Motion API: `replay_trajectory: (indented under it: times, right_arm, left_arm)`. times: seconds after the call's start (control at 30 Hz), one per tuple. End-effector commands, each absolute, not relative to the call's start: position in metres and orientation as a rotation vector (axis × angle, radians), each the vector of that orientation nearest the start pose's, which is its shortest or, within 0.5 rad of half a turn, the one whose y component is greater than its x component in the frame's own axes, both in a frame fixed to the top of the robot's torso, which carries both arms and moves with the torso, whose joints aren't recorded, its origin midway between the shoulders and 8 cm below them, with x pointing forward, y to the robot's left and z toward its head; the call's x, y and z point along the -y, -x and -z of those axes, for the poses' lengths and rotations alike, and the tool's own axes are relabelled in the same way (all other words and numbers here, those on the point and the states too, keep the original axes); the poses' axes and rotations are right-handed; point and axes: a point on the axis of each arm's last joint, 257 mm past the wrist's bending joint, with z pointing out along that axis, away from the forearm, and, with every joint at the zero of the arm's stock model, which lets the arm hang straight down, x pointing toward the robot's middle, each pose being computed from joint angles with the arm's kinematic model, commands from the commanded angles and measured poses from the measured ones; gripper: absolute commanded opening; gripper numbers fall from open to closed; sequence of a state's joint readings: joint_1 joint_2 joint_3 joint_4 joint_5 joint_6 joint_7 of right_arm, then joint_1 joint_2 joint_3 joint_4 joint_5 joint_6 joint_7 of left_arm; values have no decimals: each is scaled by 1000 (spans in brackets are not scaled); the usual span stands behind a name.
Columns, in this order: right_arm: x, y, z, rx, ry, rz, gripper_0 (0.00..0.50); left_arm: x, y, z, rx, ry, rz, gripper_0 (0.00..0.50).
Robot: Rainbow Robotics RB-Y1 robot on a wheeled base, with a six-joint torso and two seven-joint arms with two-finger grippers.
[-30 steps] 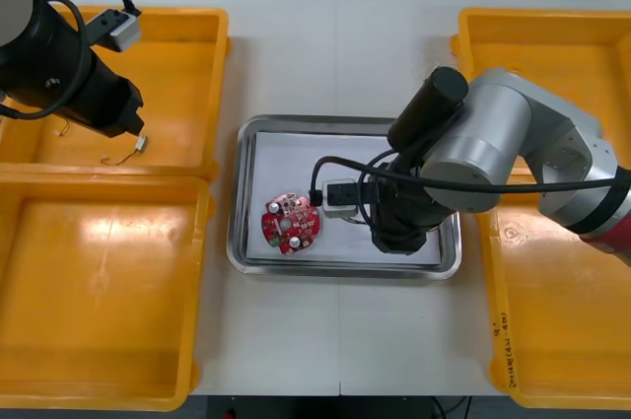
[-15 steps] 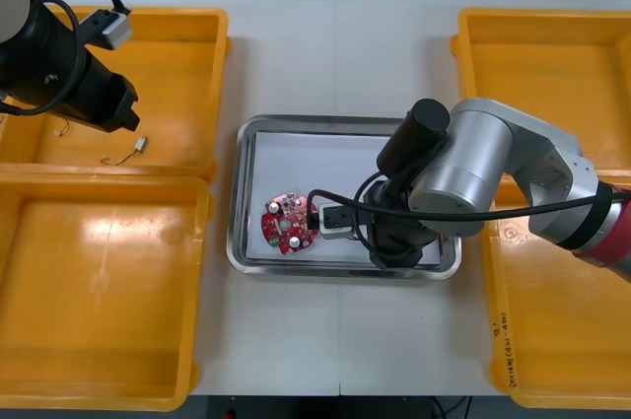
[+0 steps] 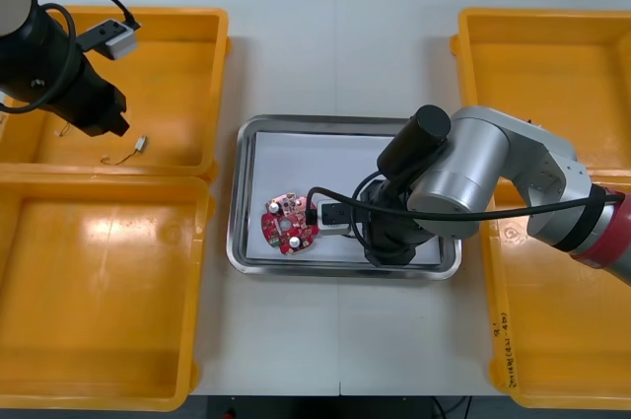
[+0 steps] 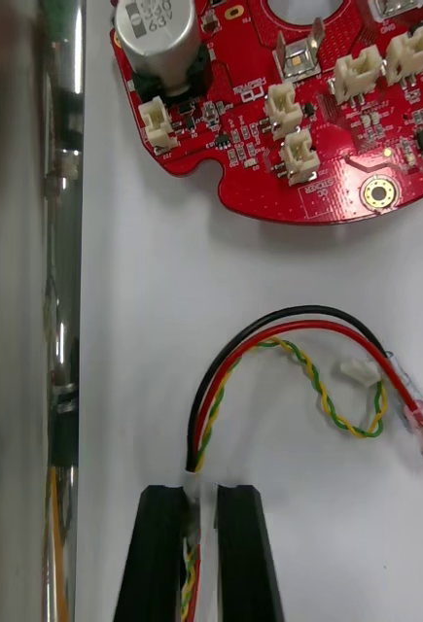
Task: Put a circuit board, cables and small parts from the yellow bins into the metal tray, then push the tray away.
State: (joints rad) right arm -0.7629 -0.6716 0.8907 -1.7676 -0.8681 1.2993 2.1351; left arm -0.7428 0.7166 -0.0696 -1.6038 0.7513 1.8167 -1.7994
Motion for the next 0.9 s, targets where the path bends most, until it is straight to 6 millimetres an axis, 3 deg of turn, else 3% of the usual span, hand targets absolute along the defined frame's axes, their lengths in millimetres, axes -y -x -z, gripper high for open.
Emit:
replay_trajectory:
  times: [0.03,0.2,0.33,0.7,0.77,0.9]
  right_arm:
    - [69,-435,284,-1846,1999,91,308]
    - [66,-437,276,-1849,1979,71,449]
    - [65,-438,267,-1850,1962,58,500]
    - [58,-445,222,-1883,1885,5,500]
    - [53,-448,200,-1889,1840,-26,500]
    - [51,-452,174,-1912,1770,-70,500]
  left_arm:
    - [-319,-535,99,-2527,-675,-158,500]
    - [-331,-546,99,-2517,-620,-127,500]
    - [-342,-553,102,-2512,-588,-124,500]
    - [-370,-572,115,-2503,-503,-148,500]
    - [-376,-578,116,-2499,-487,-153,500]
    - [-388,-581,116,-2507,-467,-191,500]
